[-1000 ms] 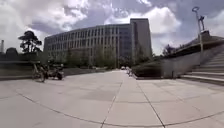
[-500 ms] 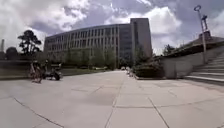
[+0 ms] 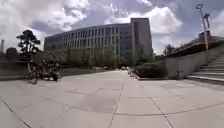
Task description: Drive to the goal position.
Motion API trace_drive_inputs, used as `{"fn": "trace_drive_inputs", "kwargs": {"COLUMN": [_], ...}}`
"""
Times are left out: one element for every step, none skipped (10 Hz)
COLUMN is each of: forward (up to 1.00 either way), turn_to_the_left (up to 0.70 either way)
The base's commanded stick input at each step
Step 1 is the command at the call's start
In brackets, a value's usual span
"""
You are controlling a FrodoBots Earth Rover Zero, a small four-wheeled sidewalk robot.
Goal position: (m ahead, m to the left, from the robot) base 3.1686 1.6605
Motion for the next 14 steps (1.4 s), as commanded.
{"fn": "trace_drive_inputs", "kwargs": {"forward": [0.5,0.5,0.5,0.5,0.5,0.5,0.5,0.5,0.5,0.5,0.5,0.5,0.5,0.5], "turn_to_the_left": [0.0,0.0,0.0,0.0,0.0,0.0,0.0,0.0,0.0,0.0,0.0,0.0,0.0,0.0]}}
